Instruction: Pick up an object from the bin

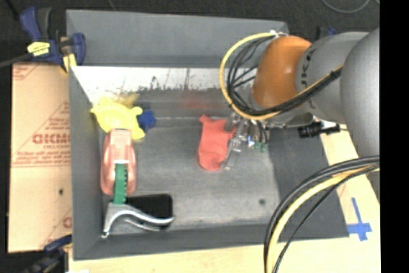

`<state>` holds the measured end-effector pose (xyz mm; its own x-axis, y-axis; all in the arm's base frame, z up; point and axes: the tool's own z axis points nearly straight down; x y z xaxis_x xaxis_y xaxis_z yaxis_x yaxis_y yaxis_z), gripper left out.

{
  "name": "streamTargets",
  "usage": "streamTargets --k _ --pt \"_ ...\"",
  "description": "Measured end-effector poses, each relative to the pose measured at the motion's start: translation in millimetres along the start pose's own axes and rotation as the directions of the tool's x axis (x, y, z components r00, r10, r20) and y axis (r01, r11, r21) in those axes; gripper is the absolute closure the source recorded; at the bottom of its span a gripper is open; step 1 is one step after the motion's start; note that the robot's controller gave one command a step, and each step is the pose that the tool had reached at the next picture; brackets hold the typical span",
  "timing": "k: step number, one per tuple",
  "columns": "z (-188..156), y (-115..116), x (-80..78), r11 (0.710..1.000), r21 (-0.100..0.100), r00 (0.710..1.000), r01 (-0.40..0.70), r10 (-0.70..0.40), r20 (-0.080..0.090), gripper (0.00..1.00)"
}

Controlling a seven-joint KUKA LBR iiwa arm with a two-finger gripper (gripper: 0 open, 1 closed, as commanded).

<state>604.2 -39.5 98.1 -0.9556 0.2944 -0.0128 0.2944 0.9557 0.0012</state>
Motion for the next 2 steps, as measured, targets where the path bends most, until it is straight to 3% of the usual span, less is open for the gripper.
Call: streamTargets --k 1,2 --pt "26.7 -1.5 34.2 1.000 0.003 1.000 0.004 -0.004 0.005 1.00" --pt "26.6 -1.5 34.2 1.000 0.003 1.000 0.004 -0.004 0.005 1.00"
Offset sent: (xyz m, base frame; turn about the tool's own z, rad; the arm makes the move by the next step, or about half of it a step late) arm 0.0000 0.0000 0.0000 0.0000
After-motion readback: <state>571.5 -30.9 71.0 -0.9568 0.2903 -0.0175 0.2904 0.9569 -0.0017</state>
